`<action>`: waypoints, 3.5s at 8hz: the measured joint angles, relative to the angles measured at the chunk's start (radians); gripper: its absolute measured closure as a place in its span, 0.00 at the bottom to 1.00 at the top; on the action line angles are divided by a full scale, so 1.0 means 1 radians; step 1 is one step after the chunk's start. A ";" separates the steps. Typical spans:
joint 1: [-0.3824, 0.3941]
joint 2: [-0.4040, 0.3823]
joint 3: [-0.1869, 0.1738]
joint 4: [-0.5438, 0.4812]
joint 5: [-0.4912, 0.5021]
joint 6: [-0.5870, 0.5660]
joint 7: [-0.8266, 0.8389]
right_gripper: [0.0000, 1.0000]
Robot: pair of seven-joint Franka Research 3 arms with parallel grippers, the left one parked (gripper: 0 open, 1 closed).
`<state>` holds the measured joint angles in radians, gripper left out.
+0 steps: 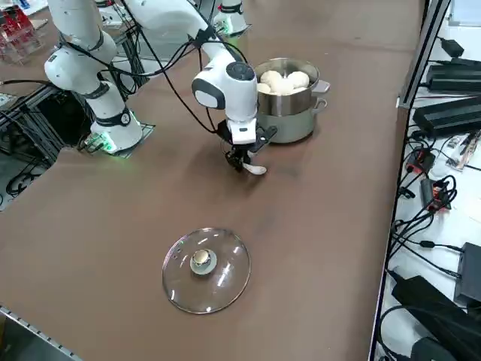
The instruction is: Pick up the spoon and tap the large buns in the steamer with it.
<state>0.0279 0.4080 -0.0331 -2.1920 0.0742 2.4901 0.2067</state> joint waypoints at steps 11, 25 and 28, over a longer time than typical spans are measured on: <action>-0.001 -0.002 -0.003 0.001 0.000 -0.002 0.000 0.76; -0.013 -0.025 -0.006 0.070 0.002 -0.119 0.000 0.82; -0.013 -0.111 -0.009 0.192 0.003 -0.341 0.004 0.82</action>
<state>0.0144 0.2971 -0.0417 -1.9999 0.0767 2.1486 0.2106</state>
